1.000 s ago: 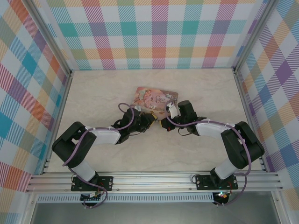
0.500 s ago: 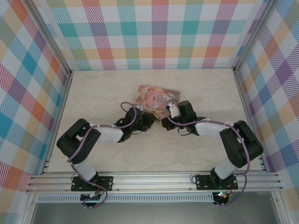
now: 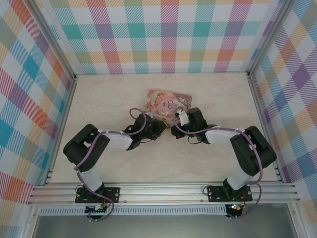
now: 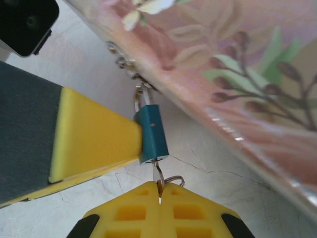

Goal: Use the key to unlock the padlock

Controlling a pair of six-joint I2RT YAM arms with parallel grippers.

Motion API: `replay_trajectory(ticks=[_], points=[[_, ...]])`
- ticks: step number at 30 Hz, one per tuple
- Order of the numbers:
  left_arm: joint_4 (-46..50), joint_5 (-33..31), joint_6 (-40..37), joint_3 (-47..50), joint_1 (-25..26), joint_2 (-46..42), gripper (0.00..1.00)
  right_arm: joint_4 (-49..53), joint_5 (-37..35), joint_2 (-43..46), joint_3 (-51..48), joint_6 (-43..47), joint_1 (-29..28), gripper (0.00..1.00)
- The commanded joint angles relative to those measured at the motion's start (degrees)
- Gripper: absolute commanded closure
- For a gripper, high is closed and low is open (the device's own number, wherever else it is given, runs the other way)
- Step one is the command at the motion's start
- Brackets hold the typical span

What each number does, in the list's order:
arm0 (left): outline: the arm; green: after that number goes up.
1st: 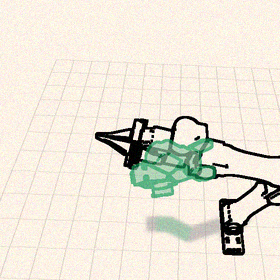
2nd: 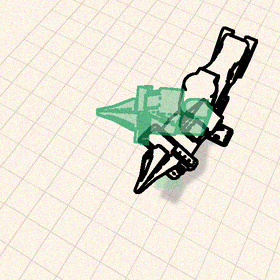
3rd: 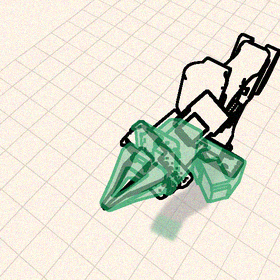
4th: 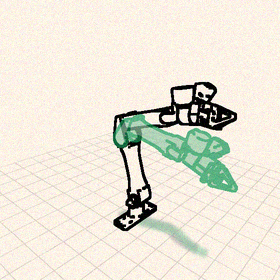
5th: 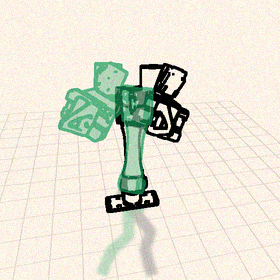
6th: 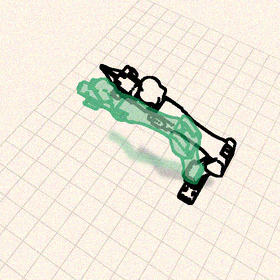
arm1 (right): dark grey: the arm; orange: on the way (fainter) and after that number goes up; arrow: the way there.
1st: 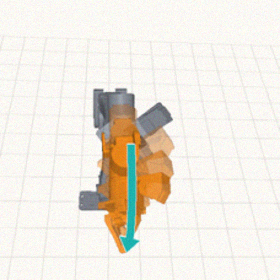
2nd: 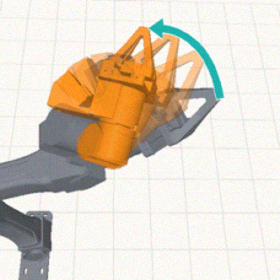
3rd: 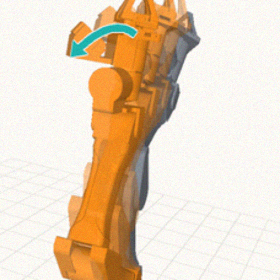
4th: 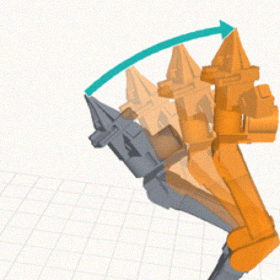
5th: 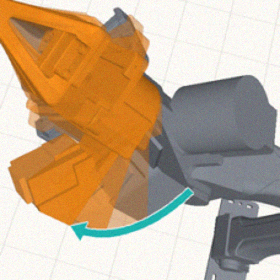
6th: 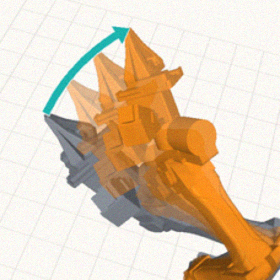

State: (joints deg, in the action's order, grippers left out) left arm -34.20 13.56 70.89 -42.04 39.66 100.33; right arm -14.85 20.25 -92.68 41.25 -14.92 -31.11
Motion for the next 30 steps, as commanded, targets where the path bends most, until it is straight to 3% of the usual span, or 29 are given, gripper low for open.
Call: replay_trajectory(ticks=[1,5,8,19,23,30], points=[[-4.53,11.84,0.25,-1.85,3.18,1.15,0.99,-11.53,5.65,-0.30,3.92,-1.50,-2.15,0.98],[-6.31,10.17,1.04,-1.37,2.79,1.49,0.88,-7.80,4.64,-0.28,2.74,-2.70,-2.27,0.99],[-5.72,8.06,0.29,-0.34,2.44,-0.35,0.71,-5.55,3.30,-0.85,0.92,-3.83,-2.24,1.00],[1.62,-0.87,-1.81,7.58,0.48,-15.18,0.29,-4.90,6.25,-1.27,-0.69,-12.56,-2.29,1.00],[2.53,-1.73,-0.33,9.01,-0.29,-16.77,0.26,-5.37,6.92,-1.44,-0.97,-17.72,-2.29,1.00],[-2.10,-3.68,4.42,10.88,-0.33,-14.92,0.41,-7.58,7.46,-1.67,-2.18,-26.52,-2.94,1.00]])
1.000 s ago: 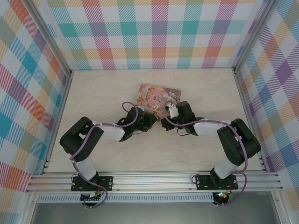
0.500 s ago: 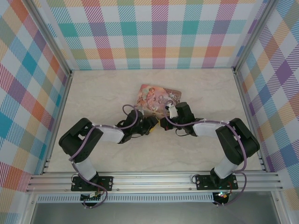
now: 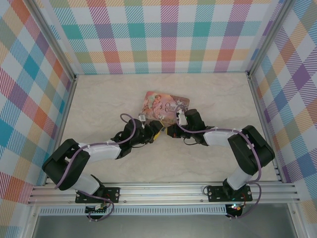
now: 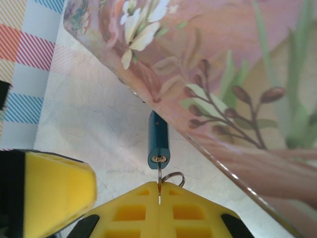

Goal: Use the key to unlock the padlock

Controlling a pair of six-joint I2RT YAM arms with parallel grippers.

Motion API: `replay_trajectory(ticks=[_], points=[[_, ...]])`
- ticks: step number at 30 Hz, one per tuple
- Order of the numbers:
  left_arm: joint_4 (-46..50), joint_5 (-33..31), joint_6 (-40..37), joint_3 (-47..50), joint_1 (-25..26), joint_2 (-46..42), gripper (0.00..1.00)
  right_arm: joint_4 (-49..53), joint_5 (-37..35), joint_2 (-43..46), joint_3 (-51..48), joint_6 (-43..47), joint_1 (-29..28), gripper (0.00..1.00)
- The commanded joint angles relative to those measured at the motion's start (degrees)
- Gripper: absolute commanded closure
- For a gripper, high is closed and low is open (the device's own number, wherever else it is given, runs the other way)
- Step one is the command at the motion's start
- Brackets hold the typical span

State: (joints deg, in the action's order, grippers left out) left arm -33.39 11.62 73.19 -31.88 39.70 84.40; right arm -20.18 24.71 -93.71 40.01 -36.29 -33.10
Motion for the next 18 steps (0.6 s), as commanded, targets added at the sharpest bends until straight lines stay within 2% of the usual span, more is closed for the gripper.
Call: replay_trajectory(ticks=[1,4,12,18], points=[[-3.65,-2.08,2.85,1.04,-0.33,1.32,0.43,-1.70,2.74,-0.59,-0.83,-5.68,-1.16,1.00],[-7.65,-3.51,5.55,2.54,-0.33,2.41,0.47,0.12,2.51,-0.59,-0.39,-7.45,-1.43,1.00],[-10.11,-7.25,8.14,4.71,-0.15,2.57,0.46,0.87,2.08,-0.25,-0.14,-12.56,-2.23,1.00],[-14.37,-5.94,10.33,4.27,-0.07,6.70,0.48,1.75,1.49,-0.15,0.48,-13.63,-2.83,0.99]])
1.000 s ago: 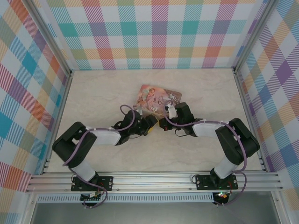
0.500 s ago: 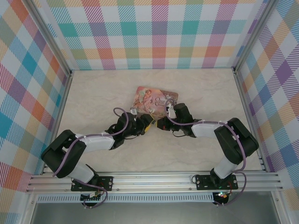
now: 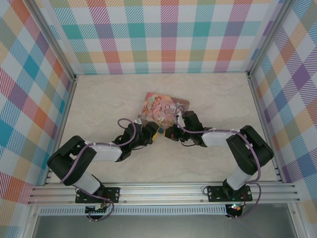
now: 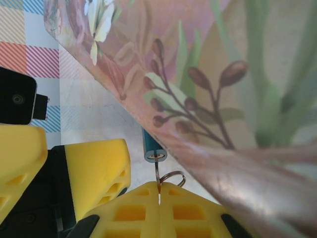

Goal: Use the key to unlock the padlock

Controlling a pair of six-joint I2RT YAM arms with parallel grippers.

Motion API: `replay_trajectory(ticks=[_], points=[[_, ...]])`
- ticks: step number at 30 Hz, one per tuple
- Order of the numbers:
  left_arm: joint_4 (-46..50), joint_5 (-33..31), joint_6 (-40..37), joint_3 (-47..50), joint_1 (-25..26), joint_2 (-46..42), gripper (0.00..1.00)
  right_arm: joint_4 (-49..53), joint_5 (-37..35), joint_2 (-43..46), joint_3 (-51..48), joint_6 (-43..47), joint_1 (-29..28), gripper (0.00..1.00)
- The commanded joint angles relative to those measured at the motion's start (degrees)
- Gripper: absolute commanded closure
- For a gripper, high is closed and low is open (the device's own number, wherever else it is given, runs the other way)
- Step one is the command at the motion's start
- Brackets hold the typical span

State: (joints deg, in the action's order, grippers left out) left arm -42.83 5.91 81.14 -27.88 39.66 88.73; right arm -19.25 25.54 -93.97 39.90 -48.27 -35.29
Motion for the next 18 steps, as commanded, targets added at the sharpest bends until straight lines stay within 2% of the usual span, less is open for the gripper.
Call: replay_trajectory(ticks=[1,18], points=[[-6.33,-0.22,3.13,0.28,-0.02,3.38,0.49,0.81,0.68,0.11,0.68,-1.65,-0.71,0.99],[-12.17,-0.60,4.63,-0.91,0.42,9.56,0.65,0.52,0.32,-0.24,0.90,-2.51,-1.36,0.99]])
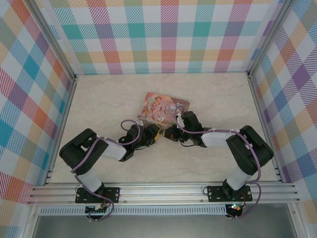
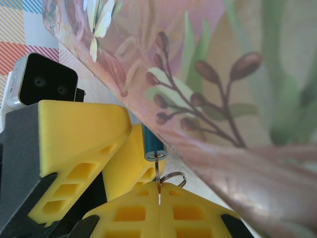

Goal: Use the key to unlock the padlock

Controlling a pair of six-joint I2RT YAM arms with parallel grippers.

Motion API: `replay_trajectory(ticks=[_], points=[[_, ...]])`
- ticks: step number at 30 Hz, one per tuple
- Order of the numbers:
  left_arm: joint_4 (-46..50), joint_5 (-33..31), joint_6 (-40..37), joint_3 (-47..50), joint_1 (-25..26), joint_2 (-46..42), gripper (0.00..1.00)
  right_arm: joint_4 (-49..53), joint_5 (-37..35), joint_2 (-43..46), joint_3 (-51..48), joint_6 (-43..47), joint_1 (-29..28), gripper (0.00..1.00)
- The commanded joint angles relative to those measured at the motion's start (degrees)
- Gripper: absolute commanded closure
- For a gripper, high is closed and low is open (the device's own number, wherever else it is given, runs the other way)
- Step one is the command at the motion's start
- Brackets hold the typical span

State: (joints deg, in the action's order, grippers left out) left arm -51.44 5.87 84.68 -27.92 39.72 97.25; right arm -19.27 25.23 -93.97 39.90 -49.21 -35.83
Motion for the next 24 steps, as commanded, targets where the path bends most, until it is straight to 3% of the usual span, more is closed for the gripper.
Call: replay_trajectory(ticks=[1,7,14,24], points=[[-3.58,-0.51,1.07,-0.96,0.42,1.17,0.65,0.55,0.73,-0.24,0.91,-1.66,-0.82,0.99],[-4.04,-0.07,1.13,-1.78,0.70,1.99,0.67,0.71,0.90,-0.73,1.40,-2.04,-1.07,0.99],[-5.34,-0.85,1.37,-1.71,0.95,2.47,0.77,0.45,0.97,-0.78,1.50,-2.73,-1.17,0.97],[-2.63,-1.39,-0.39,-1.78,0.97,0.55,0.97,1.34,-0.33,0.14,0.60,-1.82,-1.00,0.82]])
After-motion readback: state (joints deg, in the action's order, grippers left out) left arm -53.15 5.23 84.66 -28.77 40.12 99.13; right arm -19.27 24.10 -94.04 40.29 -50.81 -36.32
